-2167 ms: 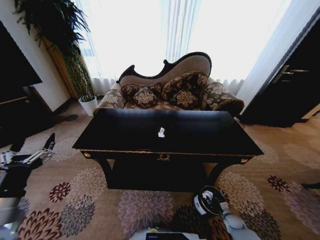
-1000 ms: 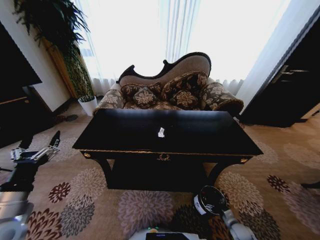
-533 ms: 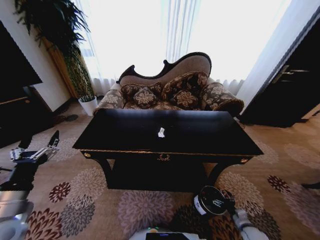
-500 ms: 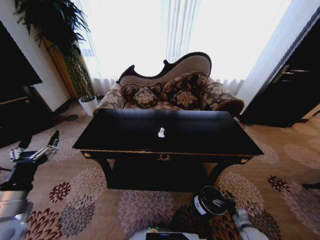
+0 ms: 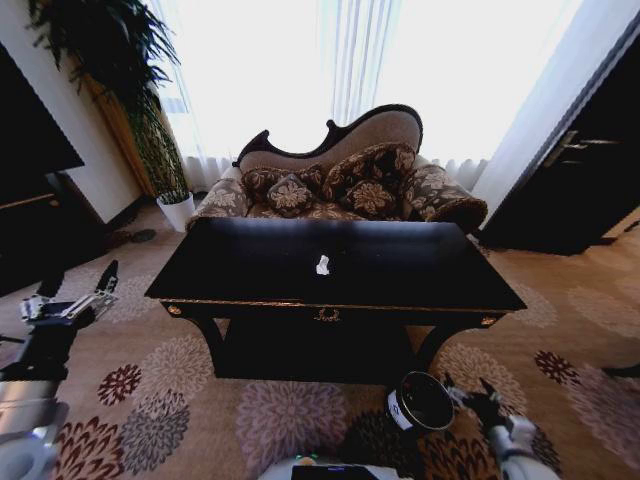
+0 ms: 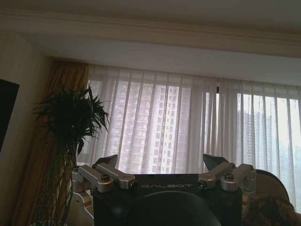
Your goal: Move to the front of the table and place the trash on the table into the trash bin.
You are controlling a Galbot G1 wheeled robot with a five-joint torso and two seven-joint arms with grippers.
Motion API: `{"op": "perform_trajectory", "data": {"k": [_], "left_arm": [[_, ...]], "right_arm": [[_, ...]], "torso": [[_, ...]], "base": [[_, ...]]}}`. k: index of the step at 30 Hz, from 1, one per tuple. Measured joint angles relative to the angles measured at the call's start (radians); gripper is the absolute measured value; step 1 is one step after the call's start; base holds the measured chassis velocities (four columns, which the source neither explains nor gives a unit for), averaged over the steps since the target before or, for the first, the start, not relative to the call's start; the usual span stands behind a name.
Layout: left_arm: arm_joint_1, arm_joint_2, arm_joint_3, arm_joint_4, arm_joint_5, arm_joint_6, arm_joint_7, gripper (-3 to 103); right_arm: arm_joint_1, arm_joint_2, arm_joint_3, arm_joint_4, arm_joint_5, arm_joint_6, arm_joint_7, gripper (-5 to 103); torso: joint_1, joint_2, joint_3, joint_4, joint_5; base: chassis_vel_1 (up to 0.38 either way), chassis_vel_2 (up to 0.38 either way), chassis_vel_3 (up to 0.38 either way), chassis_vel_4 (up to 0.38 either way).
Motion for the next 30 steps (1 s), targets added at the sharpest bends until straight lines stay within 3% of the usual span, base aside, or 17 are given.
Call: {"op": "perform_trajectory", "data": {"k": [4, 10, 17, 23, 30], "left_arm": [[-0.005, 0.002, 0.000, 0.008, -0.001, 0.000, 0.000, 100], [-0.013, 0.004, 0.000, 0.016, -0.003, 0.000, 0.000, 100], [-0.017, 0.005, 0.002, 0.021, -0.003, 0.000, 0.000, 100], [-0.015, 0.011, -0.002, 0.022, -0.006, 0.000, 0.000, 100], [-0.009, 0.027, -0.022, 0.034, -0.011, 0.000, 0.000, 100]], "right_arm": [[-0.020, -0.001, 0.045, 0.081, 0.037, -0.032, 0.005, 100], [-0.056, -0.010, 0.163, 0.164, 0.073, -0.067, -0.075, 100], [-0.056, -0.045, 0.262, 0.227, 0.162, -0.111, -0.085, 100], [-0.039, -0.072, 0.284, 0.288, 0.225, -0.139, -0.081, 100], [0.017, -0.165, 0.251, 0.353, 0.299, -0.180, -0.045, 100]], "torso": [[0.000, 0.000, 0.000, -0.0001, 0.0001], [0.000, 0.000, 0.000, -0.0003, 0.0002], [0.000, 0.000, 0.000, -0.0002, 0.0000], [0.000, 0.000, 0.000, -0.0004, 0.0002], [0.000, 0.000, 0.000, -0.0002, 0.0001]], "base": [[0.000, 0.000, 0.000, 0.000], [0.000, 0.000, 0.000, 0.000], [0.000, 0.000, 0.000, 0.000], [0.000, 0.000, 0.000, 0.000], [0.000, 0.000, 0.000, 0.000]]}}
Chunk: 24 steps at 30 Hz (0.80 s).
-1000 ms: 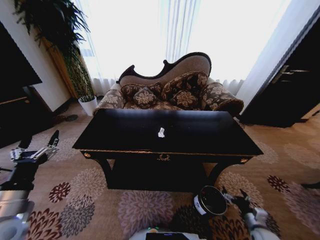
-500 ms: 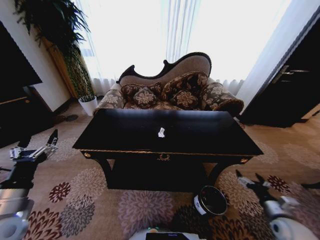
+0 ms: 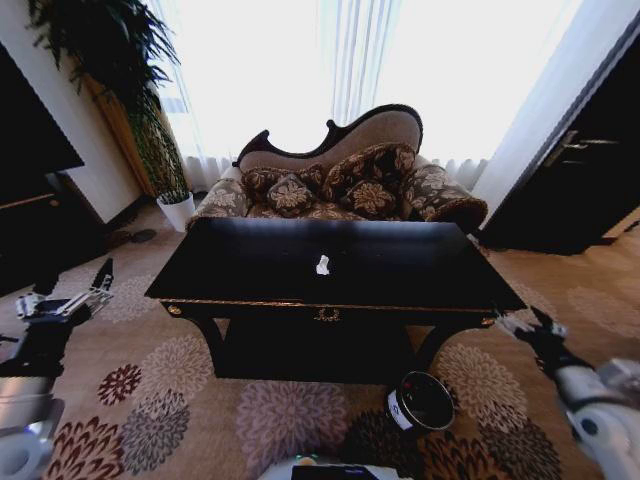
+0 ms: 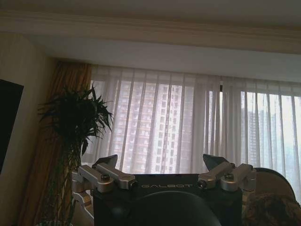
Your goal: Move to the front of the table and place the trash on the table into the trash bin.
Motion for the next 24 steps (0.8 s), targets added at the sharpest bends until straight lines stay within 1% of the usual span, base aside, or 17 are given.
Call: {"op": "perform_trajectory", "data": {"k": [2, 5, 6, 11, 12, 16, 17, 20, 21, 22, 24], "left_arm": [[0.002, -0.003, -0.001, 0.000, 0.002, 0.000, 0.000, 100], [0.008, -0.012, 0.000, -0.006, 0.009, 0.001, 0.000, 100], [0.008, -0.012, 0.000, -0.006, 0.009, 0.001, 0.000, 100], [0.024, -0.012, -0.015, -0.010, 0.013, 0.003, 0.000, 100], [0.024, -0.012, -0.015, -0.010, 0.013, 0.003, 0.000, 100], [0.024, -0.004, -0.012, -0.006, 0.018, 0.009, 0.000, 100], [0.024, -0.004, -0.012, -0.006, 0.018, 0.009, 0.000, 100], [0.018, -0.005, 0.003, -0.004, 0.028, 0.012, 0.000, 100], [0.014, -0.003, 0.013, -0.004, 0.033, 0.014, 0.000, 100], [0.014, -0.003, 0.013, -0.004, 0.033, 0.014, 0.000, 100], [0.010, -0.003, 0.021, -0.004, 0.039, 0.015, 0.000, 100]], "right_arm": [[0.035, -0.038, -0.049, 0.034, 0.035, -0.010, 0.030, 100], [0.095, -0.083, -0.120, 0.070, 0.101, -0.015, 0.055, 100], [0.095, -0.083, -0.120, 0.070, 0.101, -0.015, 0.055, 100], [0.187, -0.165, -0.242, 0.102, 0.160, -0.008, 0.072, 100], [0.187, -0.165, -0.242, 0.102, 0.160, -0.008, 0.072, 100], [0.239, -0.213, -0.330, 0.149, 0.171, -0.010, 0.095, 100], [0.239, -0.213, -0.330, 0.149, 0.171, -0.010, 0.095, 100], [0.265, -0.243, -0.399, 0.180, 0.171, -0.009, 0.138, 100], [0.276, -0.258, -0.442, 0.200, 0.169, -0.008, 0.166, 100], [0.276, -0.258, -0.442, 0.200, 0.169, -0.008, 0.166, 100], [0.301, -0.280, -0.524, 0.223, 0.153, -0.006, 0.212, 100]], "torso": [[0.000, 0.000, 0.000, 0.0000, 0.0001], [0.000, 0.000, 0.000, 0.0000, 0.0001], [0.000, 0.000, 0.000, 0.0000, 0.0001], [0.000, 0.000, 0.000, 0.0002, 0.0000], [0.000, 0.000, 0.000, 0.0002, 0.0000], [0.000, 0.000, 0.000, -0.0001, -0.0001], [0.000, 0.000, 0.000, -0.0001, -0.0001], [0.000, 0.000, 0.000, 0.0001, 0.0000], [0.000, 0.000, 0.000, 0.0000, -0.0002], [0.000, 0.000, 0.000, 0.0000, -0.0002], [0.000, 0.000, 0.000, -0.0003, -0.0001]], "base": [[0.000, 0.000, 0.000, 0.000], [0.000, 0.000, 0.000, 0.000], [0.000, 0.000, 0.000, 0.000], [0.000, 0.000, 0.000, 0.000], [0.000, 0.000, 0.000, 0.000], [0.000, 0.000, 0.000, 0.000], [0.000, 0.000, 0.000, 0.000], [0.000, 0.000, 0.000, 0.000], [0.000, 0.000, 0.000, 0.000], [0.000, 0.000, 0.000, 0.000], [0.000, 0.000, 0.000, 0.000]]}}
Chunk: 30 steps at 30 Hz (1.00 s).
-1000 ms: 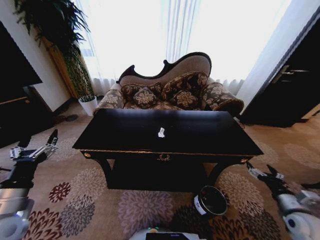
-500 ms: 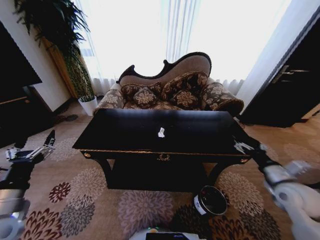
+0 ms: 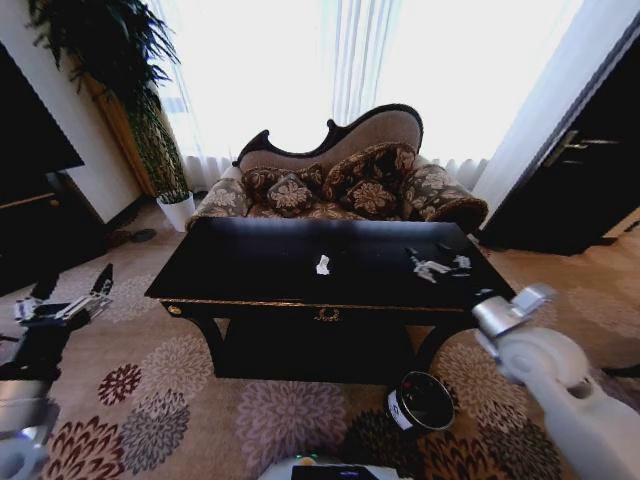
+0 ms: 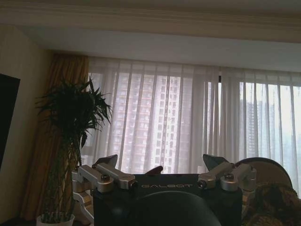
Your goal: Move to the front of the table and place the trash on the table into the trash bin.
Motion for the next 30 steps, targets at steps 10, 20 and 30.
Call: {"op": "perform_trajectory", "data": {"k": [10, 20, 30], "left_arm": [[-0.007, 0.006, 0.018, 0.002, 0.014, 0.002, 0.000, 100], [-0.001, 0.003, 0.025, -0.007, 0.026, 0.002, 0.000, 100], [0.001, 0.006, 0.010, 0.009, 0.035, 0.002, 0.000, 100]], "right_arm": [[0.050, -0.034, -0.220, 0.081, -0.052, -0.040, 0.161, 100], [0.268, -0.101, -0.429, 0.032, -0.060, -0.064, 0.223, 100], [0.795, -0.099, -0.839, -0.282, -0.019, -0.084, 0.247, 100]], "torso": [[0.000, 0.000, 0.000, 0.0000, 0.0002], [0.000, 0.000, 0.000, 0.0005, 0.0000], [0.000, 0.000, 0.000, 0.0004, 0.0000]], "base": [[0.000, 0.000, 0.000, 0.000], [0.000, 0.000, 0.000, 0.000], [0.000, 0.000, 0.000, 0.000]]}}
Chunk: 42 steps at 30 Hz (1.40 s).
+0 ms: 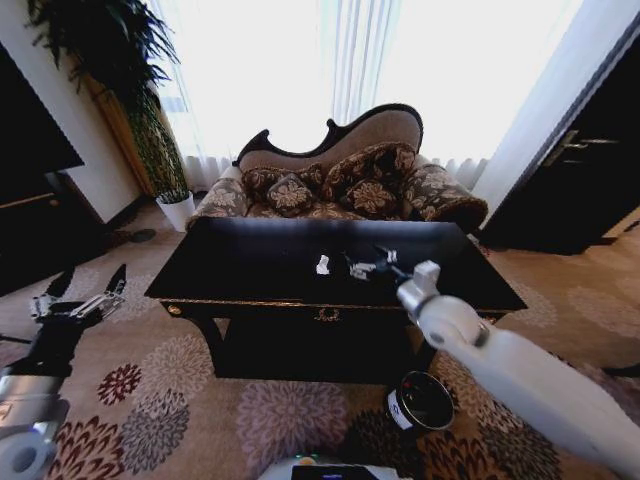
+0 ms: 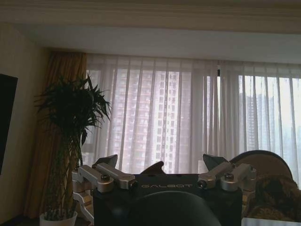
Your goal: Move to the front of the table and place the trash on the table into the trash bin.
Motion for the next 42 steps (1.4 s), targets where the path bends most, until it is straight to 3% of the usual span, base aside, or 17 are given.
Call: {"op": "perform_trajectory", "data": {"k": [4, 26, 37, 42], "left_arm": [[-0.001, -0.007, 0.005, 0.010, 0.013, 0.000, 0.000, 100], [0.002, -0.027, 0.010, 0.025, 0.037, 0.002, 0.000, 100], [-0.006, -0.025, 0.014, 0.044, 0.041, -0.001, 0.002, 100], [-0.011, -0.026, 0.019, 0.049, 0.043, -0.002, 0.002, 100]], "right_arm": [[0.054, 0.029, -0.069, -0.048, -0.005, -0.008, -0.038, 100], [0.187, 0.205, -0.302, -0.171, -0.102, 0.000, -0.050, 100], [0.224, 0.218, -0.339, -0.257, -0.139, 0.018, -0.079, 102], [0.213, 0.217, -0.337, -0.256, -0.138, 0.022, -0.096, 91]], "torso": [[0.000, 0.000, 0.000, -0.0001, 0.0001], [0.000, 0.000, 0.000, -0.0001, 0.0001], [0.000, 0.000, 0.000, -0.0002, 0.0002], [0.000, 0.000, 0.000, -0.0002, 0.0001]], "base": [[0.000, 0.000, 0.000, 0.000], [0.000, 0.000, 0.000, 0.000], [0.000, 0.000, 0.000, 0.000], [0.000, 0.000, 0.000, 0.000]]}}
